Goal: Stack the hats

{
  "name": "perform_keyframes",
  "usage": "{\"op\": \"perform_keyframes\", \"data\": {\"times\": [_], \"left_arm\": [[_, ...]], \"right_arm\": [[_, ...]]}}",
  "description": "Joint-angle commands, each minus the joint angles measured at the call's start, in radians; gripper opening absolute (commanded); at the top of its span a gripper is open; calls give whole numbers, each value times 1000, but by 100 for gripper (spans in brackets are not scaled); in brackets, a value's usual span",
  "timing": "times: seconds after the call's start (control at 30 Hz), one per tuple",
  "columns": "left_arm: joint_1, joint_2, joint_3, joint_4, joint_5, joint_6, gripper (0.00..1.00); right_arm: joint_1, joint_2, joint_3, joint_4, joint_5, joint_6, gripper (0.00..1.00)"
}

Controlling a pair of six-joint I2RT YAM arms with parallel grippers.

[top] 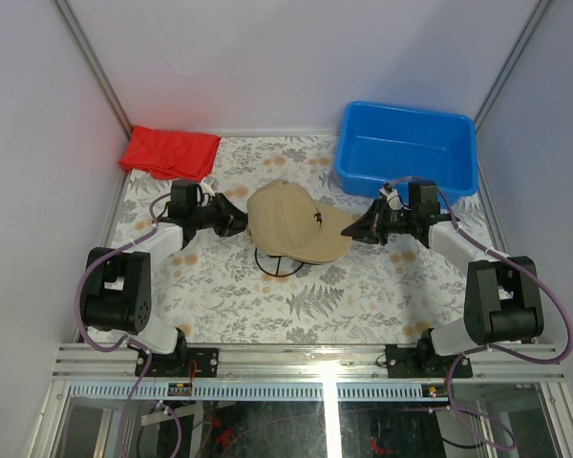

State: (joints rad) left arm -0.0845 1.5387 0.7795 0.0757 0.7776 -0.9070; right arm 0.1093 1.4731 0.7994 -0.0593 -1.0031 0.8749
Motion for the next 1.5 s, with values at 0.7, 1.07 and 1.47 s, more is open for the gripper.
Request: {"op": "perform_keyframes", "data": {"times": [0.7,1.07,1.47], "left_arm": [[133,-97,45,-29,-9,-47,60],[171,-326,203,-261,-380,240,100],[177,-495,-48,-262,-958,547,100]], "right_arm": [[-4,-109,239,-520,398,-315,68],[1,-286,389,-688,903,-517,99],[16,-381,314,-650,924,-538,99]]}}
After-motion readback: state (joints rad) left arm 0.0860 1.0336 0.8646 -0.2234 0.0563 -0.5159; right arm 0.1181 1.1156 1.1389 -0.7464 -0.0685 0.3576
